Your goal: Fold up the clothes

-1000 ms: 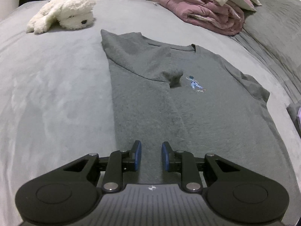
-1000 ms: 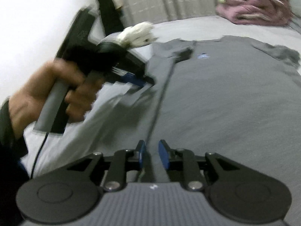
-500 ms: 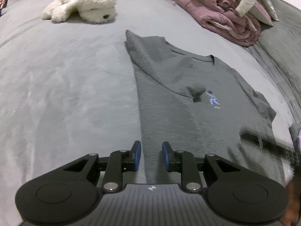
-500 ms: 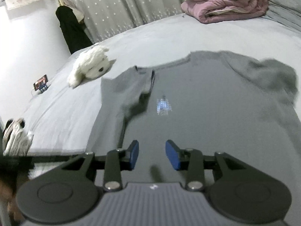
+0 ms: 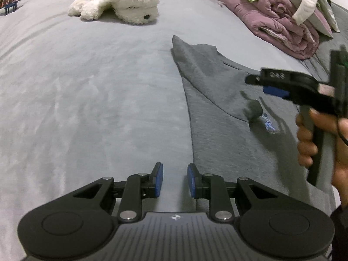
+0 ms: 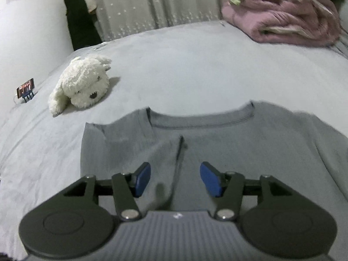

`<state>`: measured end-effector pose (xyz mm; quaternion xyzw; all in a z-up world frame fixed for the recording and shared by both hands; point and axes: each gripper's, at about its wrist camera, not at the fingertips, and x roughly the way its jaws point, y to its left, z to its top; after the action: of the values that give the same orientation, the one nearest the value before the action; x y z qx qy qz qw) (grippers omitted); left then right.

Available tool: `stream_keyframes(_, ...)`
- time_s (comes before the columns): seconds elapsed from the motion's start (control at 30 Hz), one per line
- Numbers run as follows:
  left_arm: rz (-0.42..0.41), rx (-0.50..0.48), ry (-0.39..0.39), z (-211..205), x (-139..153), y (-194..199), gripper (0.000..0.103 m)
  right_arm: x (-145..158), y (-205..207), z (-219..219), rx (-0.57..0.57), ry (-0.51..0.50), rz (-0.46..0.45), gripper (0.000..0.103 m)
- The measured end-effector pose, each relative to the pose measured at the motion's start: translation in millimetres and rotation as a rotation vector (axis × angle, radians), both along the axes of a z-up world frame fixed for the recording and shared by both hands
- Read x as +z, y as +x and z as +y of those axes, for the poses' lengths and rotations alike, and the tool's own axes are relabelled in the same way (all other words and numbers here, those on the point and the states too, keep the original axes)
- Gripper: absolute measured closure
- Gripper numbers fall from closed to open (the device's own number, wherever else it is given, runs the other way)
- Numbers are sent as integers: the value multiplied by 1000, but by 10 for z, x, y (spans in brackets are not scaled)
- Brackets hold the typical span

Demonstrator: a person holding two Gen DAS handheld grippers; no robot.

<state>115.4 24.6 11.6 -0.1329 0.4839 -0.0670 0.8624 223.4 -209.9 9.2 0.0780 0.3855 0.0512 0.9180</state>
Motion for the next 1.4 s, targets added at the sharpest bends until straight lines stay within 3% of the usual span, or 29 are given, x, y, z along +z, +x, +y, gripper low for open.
stream_keyframes(0.17, 8, 2, 2, 6, -21, 19, 80, -126, 257, 179, 35, -70, 10, 52)
stream_keyframes(0.3, 7, -2, 7, 1, -30, 24, 80, -215, 228, 331, 74, -153, -16, 81)
stream_keyframes(0.43, 7, -3, 16, -9, -44, 34, 80, -190, 127, 359, 62, -185, -51, 96)
stream_keyframes(0.6, -1, -13, 41, -51, -60, 24, 80, -81, -43, 301, 24, -167, -109, 96)
stream_keyframes(0.83, -6, -3, 43, -26, -75, 32, 80, -62, -73, 215, 1, -140, -110, 96)
stream_keyframes(1.07, -7, -8, 46, -17, -90, 42, 80, 2, -169, 87, -131, -92, -130, 96)
stream_keyframes(1.27, -12, -14, 61, -32, -96, 27, 80, -90, -242, 45, -242, -87, -64, 96)
stream_keyframes(1.4, -12, -15, 58, -22, -98, 33, 80, -124, -215, 52, -221, -80, -60, 92)
